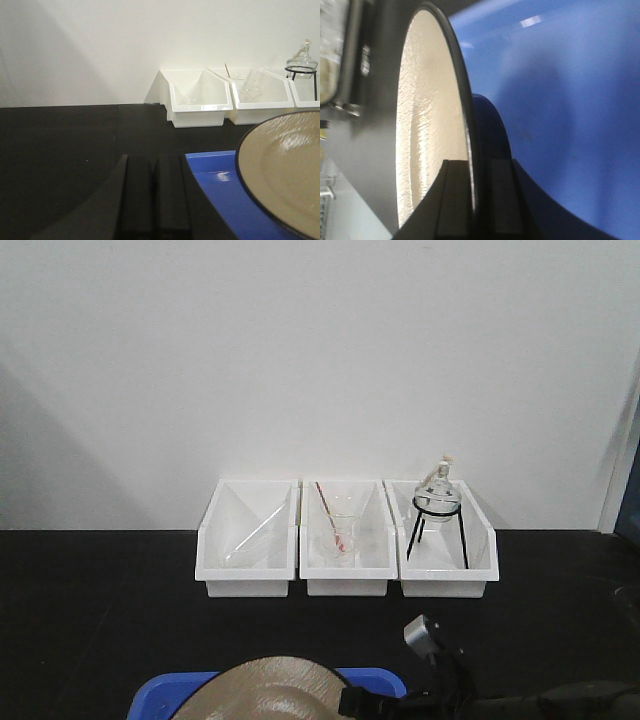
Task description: Place disk in tray to left cabinet
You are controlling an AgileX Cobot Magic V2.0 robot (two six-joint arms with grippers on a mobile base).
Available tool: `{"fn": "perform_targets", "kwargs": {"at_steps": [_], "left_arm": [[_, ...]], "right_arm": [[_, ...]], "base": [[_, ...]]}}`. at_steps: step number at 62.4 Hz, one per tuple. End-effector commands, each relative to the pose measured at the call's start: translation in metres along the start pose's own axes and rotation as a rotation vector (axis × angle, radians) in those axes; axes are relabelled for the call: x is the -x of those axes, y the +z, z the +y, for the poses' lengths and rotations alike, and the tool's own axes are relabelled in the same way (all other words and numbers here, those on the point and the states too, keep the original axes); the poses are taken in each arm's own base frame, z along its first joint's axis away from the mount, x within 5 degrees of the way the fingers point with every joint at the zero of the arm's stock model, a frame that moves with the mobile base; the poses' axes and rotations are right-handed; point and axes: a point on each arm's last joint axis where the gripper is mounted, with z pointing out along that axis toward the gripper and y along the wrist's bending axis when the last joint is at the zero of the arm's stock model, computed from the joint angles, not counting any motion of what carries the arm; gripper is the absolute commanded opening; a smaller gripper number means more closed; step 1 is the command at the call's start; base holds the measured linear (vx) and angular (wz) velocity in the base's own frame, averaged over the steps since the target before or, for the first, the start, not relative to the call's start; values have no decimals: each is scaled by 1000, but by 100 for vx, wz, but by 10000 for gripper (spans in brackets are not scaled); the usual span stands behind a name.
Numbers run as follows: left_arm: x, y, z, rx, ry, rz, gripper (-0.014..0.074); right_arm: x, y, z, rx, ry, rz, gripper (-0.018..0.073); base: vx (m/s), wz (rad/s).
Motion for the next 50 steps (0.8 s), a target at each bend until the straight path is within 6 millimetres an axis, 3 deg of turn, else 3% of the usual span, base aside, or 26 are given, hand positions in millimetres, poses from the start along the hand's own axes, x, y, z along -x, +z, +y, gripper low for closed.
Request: {"fn": "perform_targets", "kwargs": {"at_steps": [1, 17, 31, 50], "left_arm": [[3, 0, 0, 5, -12, -74, -3], [3, 0, 0, 5, -12, -74, -3], [3, 0, 0, 5, -12, -74, -3], [3, 0, 0, 5, -12, -74, -3]], "right_arm": [[8, -2, 17, 92, 72, -51, -4], [6, 15, 2, 65, 102, -9, -4], [21, 29, 9, 133, 71, 10, -4], [24, 35, -1, 65, -34, -19, 54]], "base": [[0, 0], [0, 0], [0, 0], [0, 0]]}}
